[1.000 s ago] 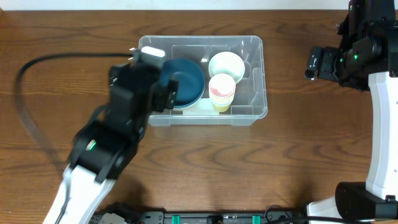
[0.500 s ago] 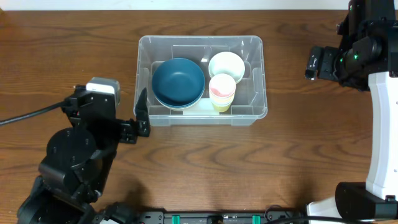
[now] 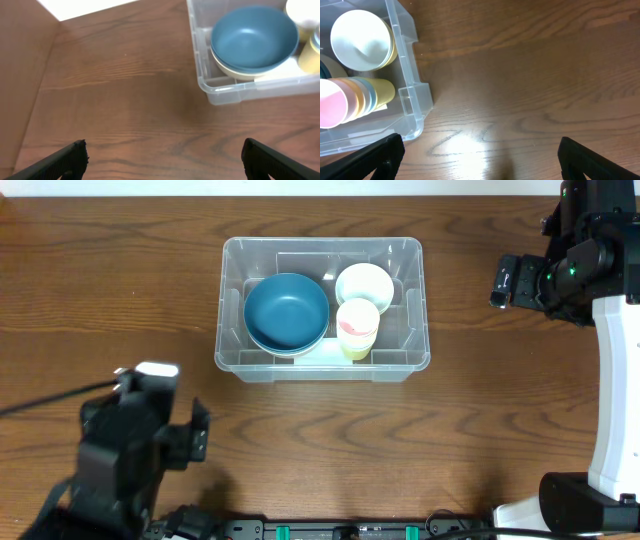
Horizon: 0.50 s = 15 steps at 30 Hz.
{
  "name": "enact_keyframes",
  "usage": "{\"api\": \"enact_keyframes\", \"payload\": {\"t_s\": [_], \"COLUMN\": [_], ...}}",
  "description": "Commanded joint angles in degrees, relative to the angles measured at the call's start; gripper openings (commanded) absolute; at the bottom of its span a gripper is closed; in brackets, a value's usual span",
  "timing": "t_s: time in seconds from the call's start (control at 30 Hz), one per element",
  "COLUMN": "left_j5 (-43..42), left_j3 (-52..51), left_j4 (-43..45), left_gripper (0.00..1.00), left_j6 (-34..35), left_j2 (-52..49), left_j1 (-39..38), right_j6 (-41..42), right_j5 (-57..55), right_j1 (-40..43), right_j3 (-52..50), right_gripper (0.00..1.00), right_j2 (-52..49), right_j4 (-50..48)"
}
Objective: Pack container
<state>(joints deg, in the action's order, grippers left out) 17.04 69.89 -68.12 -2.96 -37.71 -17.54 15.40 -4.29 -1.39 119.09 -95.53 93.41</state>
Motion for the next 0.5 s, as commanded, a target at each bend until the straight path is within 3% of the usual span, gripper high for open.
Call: {"api": "enact_keyframes", "payload": {"t_s": [0.0,0.2,0.47], "left_j5": [-5.9,-11.6,-12.2], "left_j3": [-1.6,-6.3,-23.1], "left_j4": [-0.3,3.8,25.6], "left_gripper": [0.98,0.98,0.98], "left_j6": [0.5,0.5,3.4], "left_j2": [6.3,17.9,27.1], "left_j1": [3.4,7.3,11.5], "right_j6": [-0.7,-0.7,-0.7], "right_j5": [0.1,0.1,0.0], "right_j1": [0.3,0.3,0.3], "right_j3": [0.0,0.0,0.0], "right_gripper": [0.99,0.99,0.99], "right_j2": [0.7,0.7,0.7], "right_j4": [0.0,0.0,0.0]}}
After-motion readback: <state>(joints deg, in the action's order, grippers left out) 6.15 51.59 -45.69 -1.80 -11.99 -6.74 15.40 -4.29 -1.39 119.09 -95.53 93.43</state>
